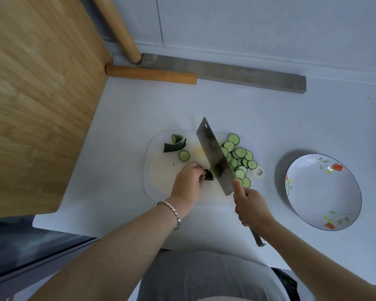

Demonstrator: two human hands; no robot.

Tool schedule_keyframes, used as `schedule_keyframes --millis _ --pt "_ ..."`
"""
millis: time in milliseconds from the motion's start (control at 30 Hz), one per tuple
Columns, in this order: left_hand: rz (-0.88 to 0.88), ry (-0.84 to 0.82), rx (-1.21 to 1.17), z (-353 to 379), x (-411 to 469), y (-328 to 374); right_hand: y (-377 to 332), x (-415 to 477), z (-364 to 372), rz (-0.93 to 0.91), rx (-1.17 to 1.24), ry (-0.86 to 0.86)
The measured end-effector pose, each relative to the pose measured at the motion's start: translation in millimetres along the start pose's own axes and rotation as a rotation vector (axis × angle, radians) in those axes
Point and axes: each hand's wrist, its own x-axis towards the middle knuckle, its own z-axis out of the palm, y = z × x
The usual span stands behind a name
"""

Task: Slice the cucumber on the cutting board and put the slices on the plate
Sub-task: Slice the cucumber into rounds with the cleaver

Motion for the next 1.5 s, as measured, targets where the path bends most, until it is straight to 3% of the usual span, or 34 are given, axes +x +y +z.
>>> schedule_keyframes --millis 800,1033,1300,1500 --pt "0.004 -0.044 0.031 -2 2 -1 12 -5 14 -0.061 -0.165 0.016" --pt "-0.021 0.030 -0.033 0 0 2 11 -5 1 0.017 0.050 -0.028" --pt "-0.016 0.044 -0.005 1 0 -1 9 -17 -2 -0.101 -0.087 -0.014" --pt "-0.020 0.027 -0.013 2 0 -3 13 -14 -4 -0.058 -0.137 -0.016"
